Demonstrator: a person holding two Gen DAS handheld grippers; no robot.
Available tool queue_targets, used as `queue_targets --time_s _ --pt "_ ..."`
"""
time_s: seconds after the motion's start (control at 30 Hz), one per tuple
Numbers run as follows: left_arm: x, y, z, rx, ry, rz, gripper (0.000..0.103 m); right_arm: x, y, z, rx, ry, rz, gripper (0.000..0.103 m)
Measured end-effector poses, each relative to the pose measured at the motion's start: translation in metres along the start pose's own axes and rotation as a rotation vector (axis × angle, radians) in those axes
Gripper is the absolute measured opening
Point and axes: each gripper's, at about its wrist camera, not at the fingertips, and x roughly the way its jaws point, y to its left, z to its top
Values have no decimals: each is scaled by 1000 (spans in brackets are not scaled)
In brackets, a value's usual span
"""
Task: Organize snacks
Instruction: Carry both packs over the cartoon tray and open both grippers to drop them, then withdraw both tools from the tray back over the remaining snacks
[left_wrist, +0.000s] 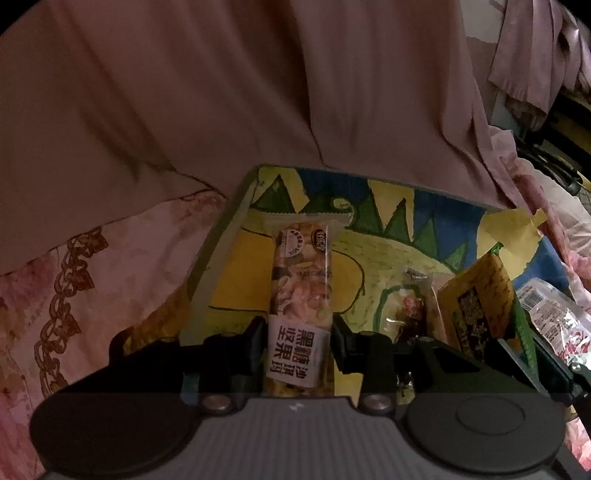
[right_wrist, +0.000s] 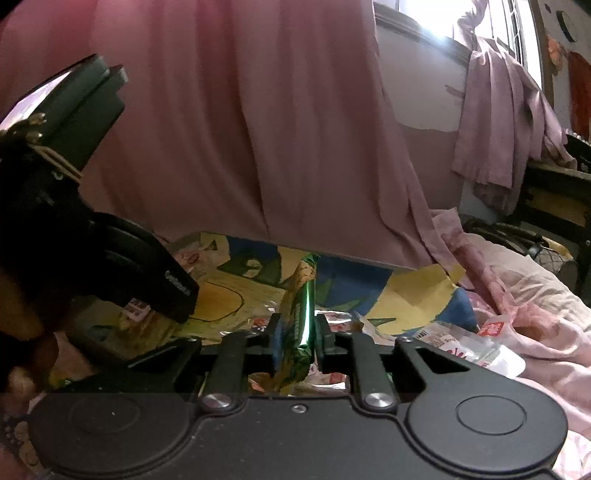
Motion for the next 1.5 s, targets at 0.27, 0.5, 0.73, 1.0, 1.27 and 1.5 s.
queue_targets --time_s 0.27,0.5,0.73,1.0,1.27,1.5 --pt "-13 -7 1 24 -14 -4 55 -5 -3 4 -28 0 -15 36" --pt "-44 -8 4 8 -69 -6 81 -28 -11 13 -18 -48 -46 60" --pt "-93 0 -5 -14 -157 -8 98 -78 -28 28 68 -136 -107 83" --pt "-159 14 -31 -15 -240 -28 102 -146 -37 35 123 -203 -128 97" --pt "-216 32 -72 14 -248 -48 102 -217 -34 21 185 -227 -132 102" --pt "-252 54 -106 40 -273 -65 103 -261 -20 6 218 -227 -138 102"
